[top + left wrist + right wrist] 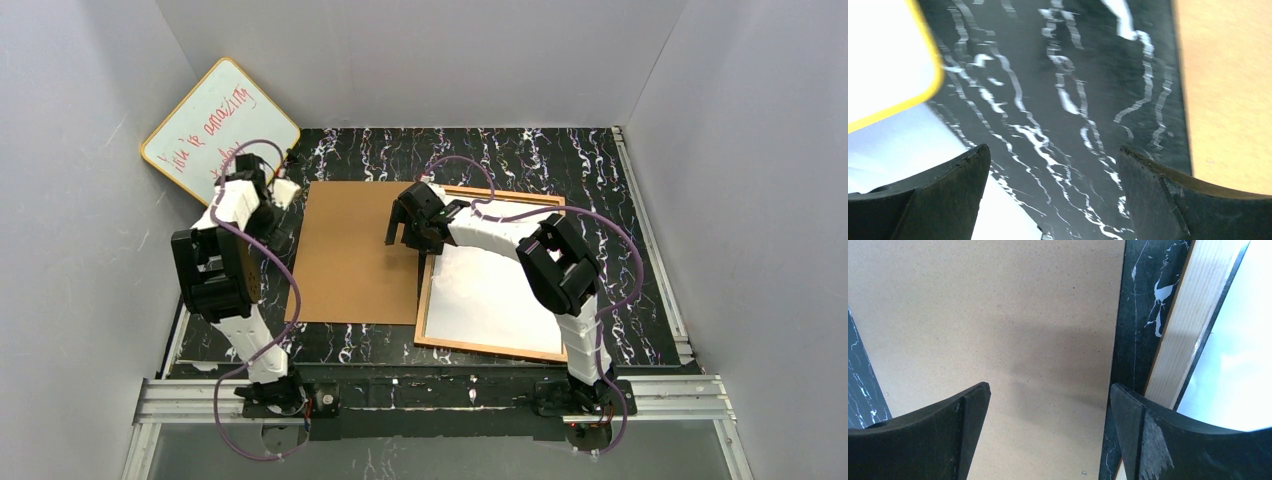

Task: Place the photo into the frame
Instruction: Pick up the photo frame item at the center of the board.

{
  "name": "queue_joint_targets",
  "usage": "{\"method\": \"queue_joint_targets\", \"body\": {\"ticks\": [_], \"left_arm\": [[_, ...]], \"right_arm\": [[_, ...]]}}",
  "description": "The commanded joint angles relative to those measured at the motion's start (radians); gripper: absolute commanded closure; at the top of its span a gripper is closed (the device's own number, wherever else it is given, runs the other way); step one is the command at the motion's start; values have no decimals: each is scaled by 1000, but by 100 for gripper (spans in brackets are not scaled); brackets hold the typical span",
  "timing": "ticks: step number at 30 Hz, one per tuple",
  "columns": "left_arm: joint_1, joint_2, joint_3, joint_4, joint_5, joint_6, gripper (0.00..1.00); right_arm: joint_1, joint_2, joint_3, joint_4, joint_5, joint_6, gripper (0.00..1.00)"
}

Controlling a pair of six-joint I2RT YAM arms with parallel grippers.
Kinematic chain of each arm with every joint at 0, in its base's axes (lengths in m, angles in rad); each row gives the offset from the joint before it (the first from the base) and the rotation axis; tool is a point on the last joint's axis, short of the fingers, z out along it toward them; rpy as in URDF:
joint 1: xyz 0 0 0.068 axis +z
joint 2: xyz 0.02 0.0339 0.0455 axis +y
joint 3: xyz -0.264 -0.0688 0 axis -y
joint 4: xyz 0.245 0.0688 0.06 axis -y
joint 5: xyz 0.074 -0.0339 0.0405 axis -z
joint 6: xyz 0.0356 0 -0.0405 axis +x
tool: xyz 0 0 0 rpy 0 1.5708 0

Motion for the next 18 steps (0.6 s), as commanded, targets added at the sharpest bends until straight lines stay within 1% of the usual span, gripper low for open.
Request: {"method": "queue_joint_targets", "body": {"ticks": [1, 7, 10, 13, 15, 18], "left_arm": [[42, 53, 49, 4, 11, -33, 6], [-3, 142, 52, 48, 65, -149, 11], [-31, 167, 66, 45, 94, -173, 13], [-60, 191, 79, 43, 90, -181, 16], [-74, 212, 93, 32, 99, -185, 19], [-95, 239, 109, 5, 121, -192, 20]], "right_arm": [[-6, 44, 26, -106, -13, 18, 1], [-18, 46, 26, -107, -64, 59, 1], [-23, 47, 31, -109, -74, 69, 1], [-25, 50, 29, -100, -101, 80, 1], [-28, 54, 24, -87, -135, 93, 1], [-37, 56, 17, -46, -231, 116, 2]]}}
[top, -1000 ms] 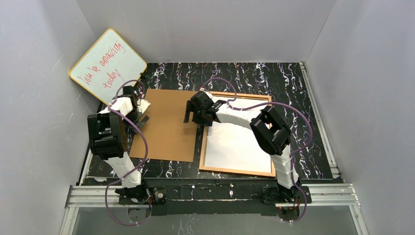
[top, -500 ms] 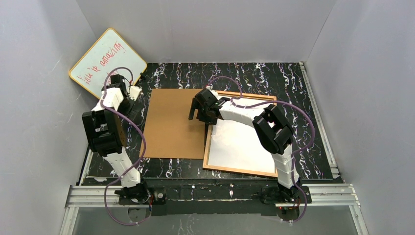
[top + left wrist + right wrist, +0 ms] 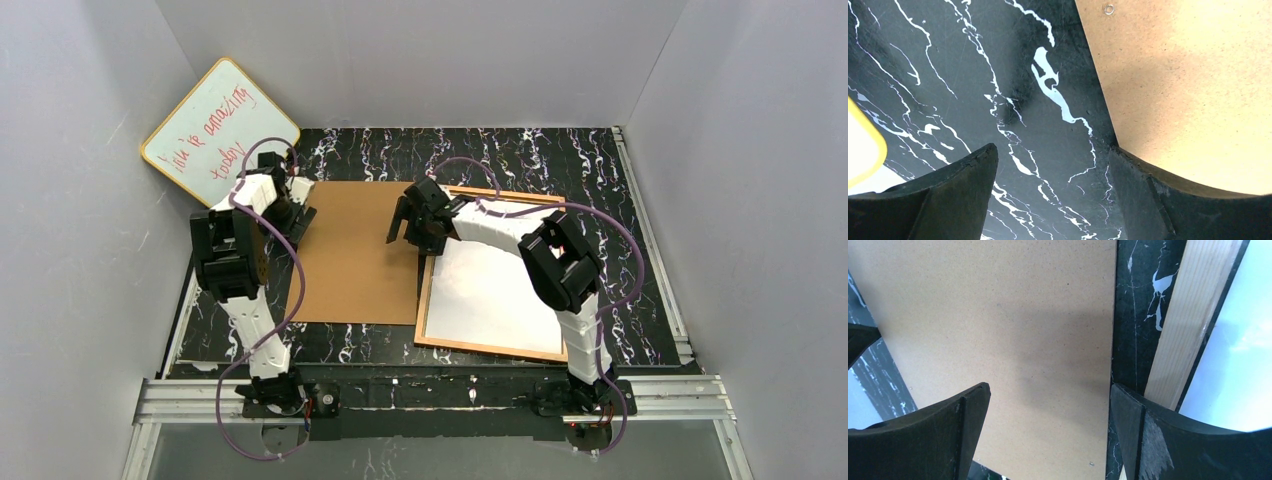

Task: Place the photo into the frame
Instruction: Pick up the photo frame item at the center of the board.

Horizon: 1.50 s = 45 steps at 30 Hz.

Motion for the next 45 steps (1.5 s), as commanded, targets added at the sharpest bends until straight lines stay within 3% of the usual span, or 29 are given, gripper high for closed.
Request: {"method": "queue_joint_targets", "body": {"ticks": [1, 7, 18, 25, 30, 35, 41, 45], "left_arm": [[-31, 81, 11, -51, 67, -37, 19], [-33, 195, 88, -179, 165, -23, 16], [-40, 213, 74, -232, 208, 43, 15], [-40, 215, 64, -253, 237, 63, 16], [-40, 204, 66, -255, 243, 61, 17], [-38, 174, 65, -237, 223, 59, 16], [-40, 110, 101, -227, 268, 74, 2], [-57, 57, 174, -255, 338, 104, 2]], "right_arm": [[-8, 44, -2, 1, -144, 49, 2], [-47, -39, -88, 232, -342, 168, 5], [-65, -225, -225, 731, -570, 330, 7], [-65, -246, -309, 1078, -672, 428, 11], [-65, -239, -298, 1016, -673, 415, 13], [-65, -301, -285, 752, -589, 305, 23], [-58, -351, -221, 390, -482, 163, 56], [-58, -342, -192, 282, -461, 137, 70]]}}
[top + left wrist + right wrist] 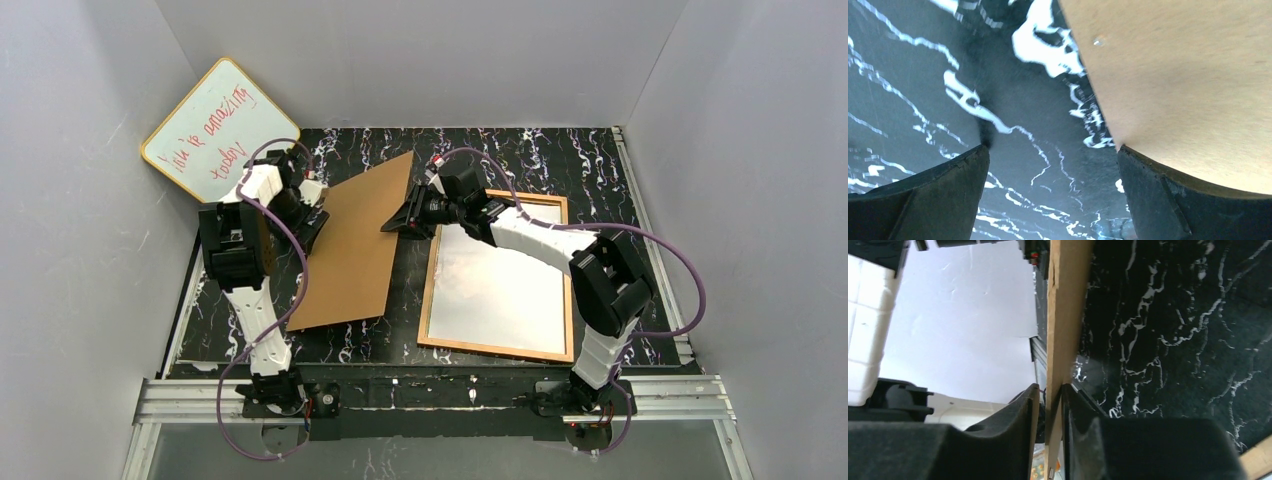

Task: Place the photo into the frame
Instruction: Pick up the photo frame item at the center of the board, then turn over the photo frame item.

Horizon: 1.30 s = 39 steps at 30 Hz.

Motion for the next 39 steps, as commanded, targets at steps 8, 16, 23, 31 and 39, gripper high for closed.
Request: {"method": "queue_joint_targets", "body": {"ticks": [8, 16, 23, 31, 39], "left_arm": [[-31, -354, 110, -28, 584, 219, 2], [-37, -677, 143, -194, 817, 447, 2], [-63, -868, 71, -327, 832, 650, 2], [-63, -1041, -175, -175, 675, 813, 2], [-87, -1107, -255, 43, 783, 766, 6]], "right_arm": [[-51, -2, 169, -261, 14, 14, 99], [-185, -141, 133, -192, -24, 297, 99], [-250, -182, 117, -55, -78, 465, 99], [-251, -217, 56, 52, -119, 569, 99], [-240, -228, 47, 60, -113, 599, 99]]}}
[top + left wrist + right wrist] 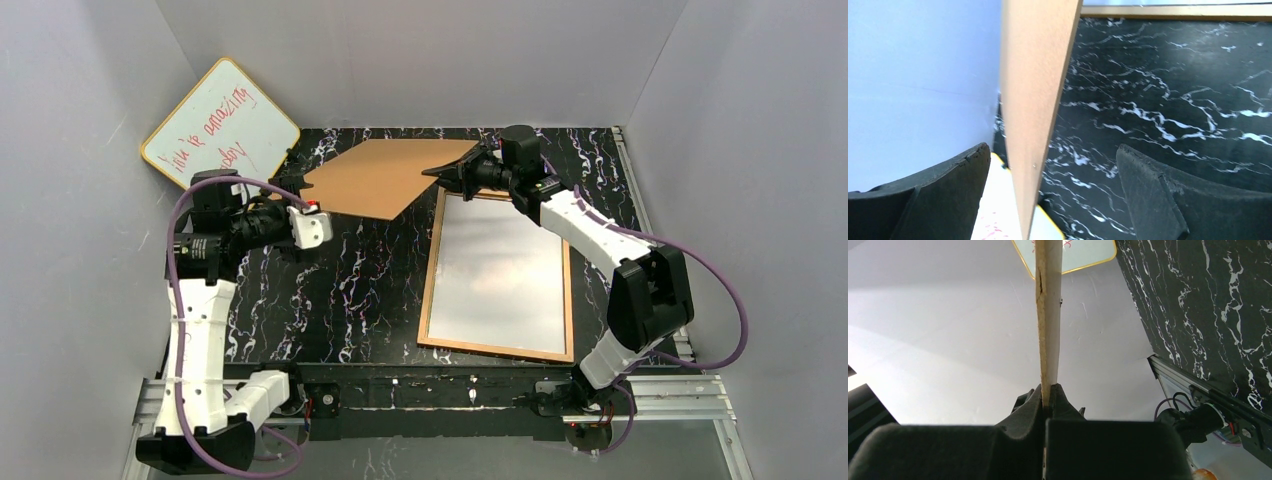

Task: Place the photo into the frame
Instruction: Turn over the photo frame item.

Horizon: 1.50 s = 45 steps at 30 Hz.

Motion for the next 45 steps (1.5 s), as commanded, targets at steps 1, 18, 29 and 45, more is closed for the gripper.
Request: {"method": "queue_joint_targets", "body": {"ticks": [1, 18, 29, 45], "left_arm": [[-33, -22, -10, 97, 95, 13, 6], [-194, 101, 61, 97, -42, 20, 50], [-221, 34, -20, 312, -108, 115, 100], [-221, 276, 391, -77, -34, 67, 100]], "right_arm": [[16, -58, 28, 139, -31, 50, 99], [106, 24, 108, 153, 18, 81, 99], [86, -8, 30, 208, -92, 16, 67], [-47, -172, 258, -556, -110, -1423, 1]]}}
